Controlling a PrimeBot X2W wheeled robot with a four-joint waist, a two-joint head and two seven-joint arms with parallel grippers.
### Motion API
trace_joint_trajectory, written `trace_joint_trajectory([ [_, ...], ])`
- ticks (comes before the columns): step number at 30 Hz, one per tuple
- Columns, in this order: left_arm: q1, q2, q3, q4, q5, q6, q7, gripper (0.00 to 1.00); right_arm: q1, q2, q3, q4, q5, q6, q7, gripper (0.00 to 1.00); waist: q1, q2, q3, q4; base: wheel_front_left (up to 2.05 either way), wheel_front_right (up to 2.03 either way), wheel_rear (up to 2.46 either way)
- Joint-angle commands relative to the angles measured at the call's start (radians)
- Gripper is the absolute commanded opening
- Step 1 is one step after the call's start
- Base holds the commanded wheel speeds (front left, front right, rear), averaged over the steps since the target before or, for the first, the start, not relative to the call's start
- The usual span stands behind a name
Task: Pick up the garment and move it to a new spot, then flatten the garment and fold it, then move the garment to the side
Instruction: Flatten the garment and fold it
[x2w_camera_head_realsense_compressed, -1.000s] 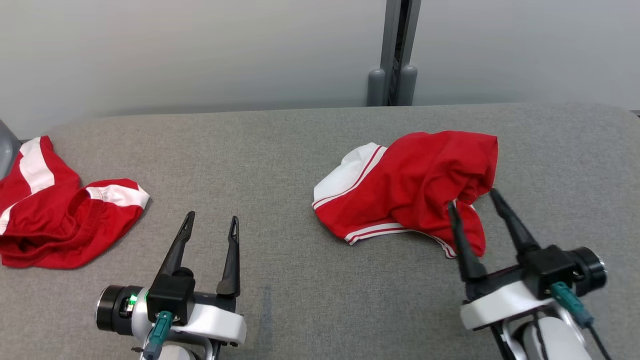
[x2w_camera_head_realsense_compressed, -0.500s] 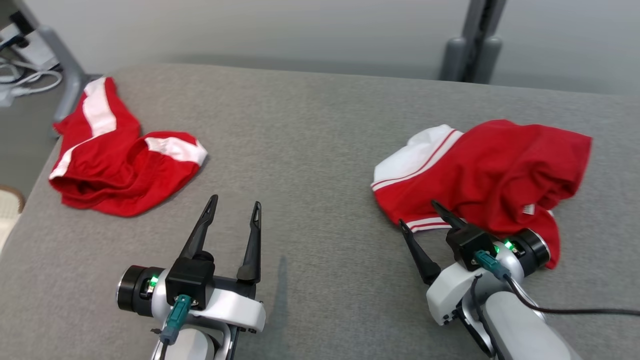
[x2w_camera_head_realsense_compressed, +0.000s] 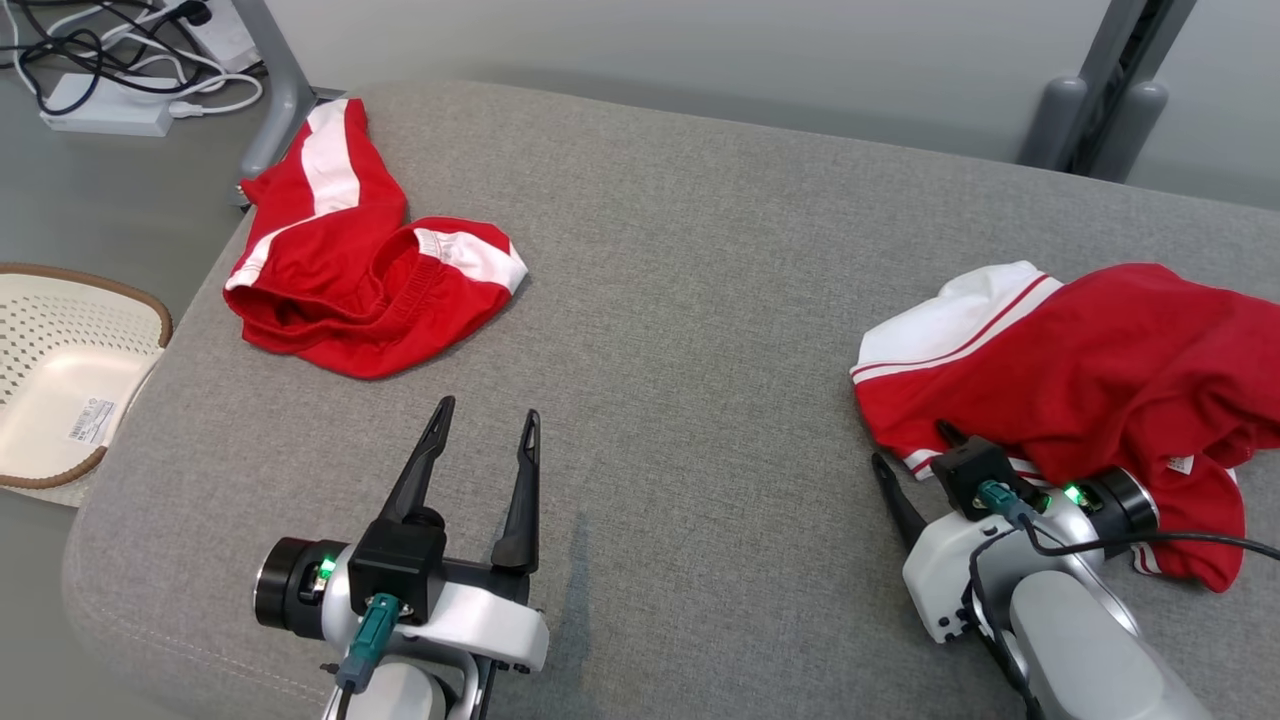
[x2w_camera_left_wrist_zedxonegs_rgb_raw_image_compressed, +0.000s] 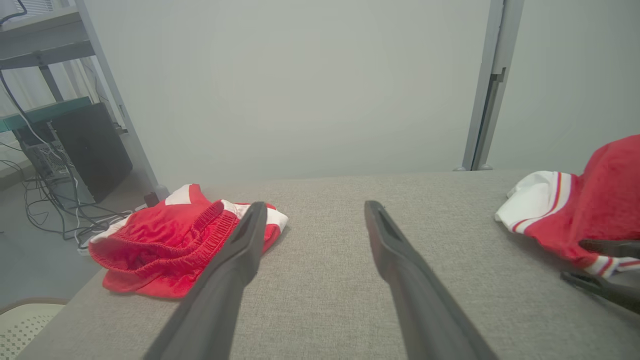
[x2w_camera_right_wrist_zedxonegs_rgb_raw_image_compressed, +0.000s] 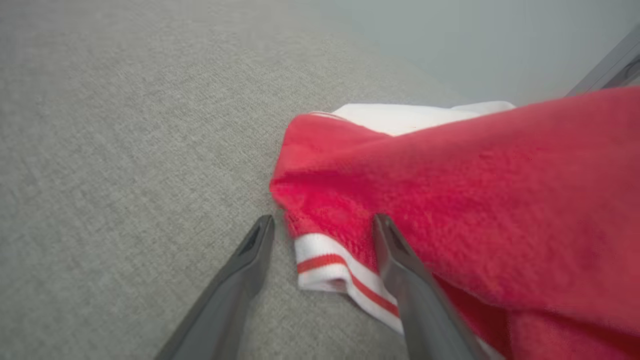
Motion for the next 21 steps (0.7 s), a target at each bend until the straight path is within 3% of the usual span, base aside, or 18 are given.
trace_joint_trajectory([
  [1, -0.014, 0.002, -0.001, 0.001, -0.008, 0.006, -0.004, 1.00, -0.009, -0.001, -0.001, 0.013, -0.014, 0.000, 0.003, 1.00, 0.0000, 0.0000, 0.000, 0.004, 0.00, 0.00, 0.00],
  [2, -0.015, 0.003, -0.003, 0.001, -0.009, 0.008, -0.004, 1.00, -0.011, 0.002, -0.006, 0.022, -0.019, 0.000, 0.003, 0.48, 0.0000, 0.0000, 0.000, 0.006, 0.00, 0.00, 0.00],
  [3, -0.017, 0.003, -0.004, 0.000, -0.009, 0.007, -0.004, 1.00, -0.012, 0.004, -0.012, 0.030, -0.021, 0.000, 0.002, 0.06, 0.0000, 0.0000, -0.001, 0.007, 0.00, 0.00, 0.00],
  [4, -0.017, 0.003, -0.005, 0.000, -0.008, 0.008, -0.004, 1.00, -0.014, 0.005, -0.021, 0.038, -0.018, 0.000, -0.002, 0.00, 0.0000, 0.0000, -0.002, 0.007, 0.00, 0.00, 0.00],
  [8, -0.011, 0.003, -0.008, 0.006, -0.007, 0.008, -0.004, 1.00, -0.026, 0.017, -0.016, 0.047, 0.013, 0.000, -0.036, 0.00, 0.0000, 0.0000, -0.015, 0.002, 0.00, 0.00, 0.00],
  [11, -0.006, 0.003, -0.009, 0.009, -0.005, 0.007, -0.004, 1.00, -0.046, 0.021, 0.042, 0.034, 0.078, 0.000, -0.058, 0.00, 0.0000, 0.0000, -0.030, -0.004, 0.00, 0.00, 0.00],
  [16, 0.002, 0.003, -0.017, 0.016, -0.008, 0.001, -0.004, 1.00, -0.112, 0.019, 0.253, -0.067, 0.282, 0.000, -0.054, 0.00, 0.0000, 0.0000, -0.062, -0.012, 0.00, 0.00, 0.00],
  [17, 0.011, 0.003, -0.022, 0.019, -0.012, 0.002, -0.004, 1.00, -0.153, 0.018, 0.315, -0.116, 0.369, 0.000, -0.042, 0.00, 0.0000, 0.0000, -0.078, -0.013, 0.00, 0.00, 0.00],
  [21, 0.026, 0.003, -0.021, 0.028, -0.008, 0.002, -0.004, 1.00, -0.256, 0.018, 0.395, -0.245, 0.571, 0.000, -0.016, 0.00, 0.0000, 0.0000, -0.109, -0.020, 0.00, 0.00, 0.00],
])
